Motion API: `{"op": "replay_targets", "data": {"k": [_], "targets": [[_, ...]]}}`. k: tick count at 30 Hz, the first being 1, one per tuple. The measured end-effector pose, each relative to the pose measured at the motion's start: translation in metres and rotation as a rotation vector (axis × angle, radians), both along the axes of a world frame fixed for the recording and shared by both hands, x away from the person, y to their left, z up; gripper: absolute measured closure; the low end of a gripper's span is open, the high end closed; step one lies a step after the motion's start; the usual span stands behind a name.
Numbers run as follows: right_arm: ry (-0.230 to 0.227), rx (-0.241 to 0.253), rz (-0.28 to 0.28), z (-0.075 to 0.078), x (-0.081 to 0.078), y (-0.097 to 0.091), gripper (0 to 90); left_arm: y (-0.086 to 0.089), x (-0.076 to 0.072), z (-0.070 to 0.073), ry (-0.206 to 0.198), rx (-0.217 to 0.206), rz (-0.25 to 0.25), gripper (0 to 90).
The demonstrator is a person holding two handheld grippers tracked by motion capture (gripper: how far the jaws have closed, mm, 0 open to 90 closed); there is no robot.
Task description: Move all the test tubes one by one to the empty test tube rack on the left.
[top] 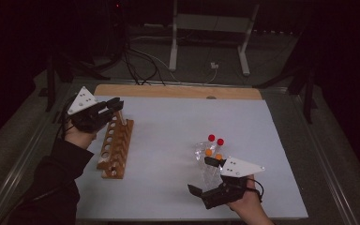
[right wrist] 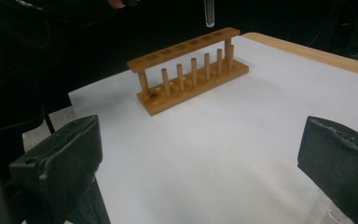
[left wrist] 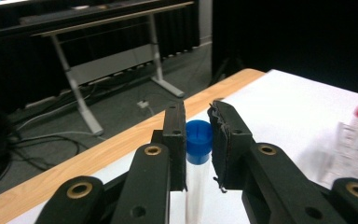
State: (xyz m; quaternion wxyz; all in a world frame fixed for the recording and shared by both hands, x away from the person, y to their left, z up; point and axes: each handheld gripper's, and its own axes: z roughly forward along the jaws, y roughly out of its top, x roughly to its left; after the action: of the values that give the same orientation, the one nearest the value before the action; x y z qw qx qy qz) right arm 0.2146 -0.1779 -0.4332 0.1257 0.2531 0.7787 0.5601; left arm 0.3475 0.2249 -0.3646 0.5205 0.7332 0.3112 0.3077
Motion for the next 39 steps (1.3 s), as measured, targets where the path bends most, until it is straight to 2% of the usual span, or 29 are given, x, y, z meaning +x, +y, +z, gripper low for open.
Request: {"op": "replay_targets", "data": {"k": [6,7,9,10,14,16,19,26,39], "targets": [[0.004,0.000,-0.002,-0.001,0.000,0.000,0.0,0.011,0.011,-0.002,0.006,-0.009,0.049,78.0],[0.003,-0.001,-0.004,0.000,0.000,0.000,0.0,0.014,0.016,-0.003,0.002,-0.005,0.071,78.0],[0.002,-0.003,-0.003,-0.001,0.000,0.000,0.0,0.016,0.019,-0.004,0.007,-0.007,0.076,78.0],[0.002,-0.002,-0.003,-0.001,0.000,0.000,0.0,0.018,0.023,-0.005,0.005,0.001,0.093,78.0],[0.001,-0.006,-0.002,0.000,0.000,0.000,0.0,0.022,0.030,-0.009,0.018,-0.018,0.114,78.0],[-0.003,-0.005,-0.001,0.000,0.000,0.000,0.0,0.026,0.037,-0.017,0.027,-0.031,0.143,77.9],[-0.003,-0.006,-0.001,0.000,0.000,0.000,0.0,0.028,0.041,-0.022,0.039,-0.044,0.154,78.0],[-0.003,-0.006,0.002,0.000,0.000,-0.001,0.0,0.029,0.049,-0.039,0.066,-0.045,0.171,78.0],[-0.005,-0.009,0.002,0.000,-0.001,-0.002,0.0,0.029,0.053,-0.069,0.107,-0.050,0.179,77.9]]}}
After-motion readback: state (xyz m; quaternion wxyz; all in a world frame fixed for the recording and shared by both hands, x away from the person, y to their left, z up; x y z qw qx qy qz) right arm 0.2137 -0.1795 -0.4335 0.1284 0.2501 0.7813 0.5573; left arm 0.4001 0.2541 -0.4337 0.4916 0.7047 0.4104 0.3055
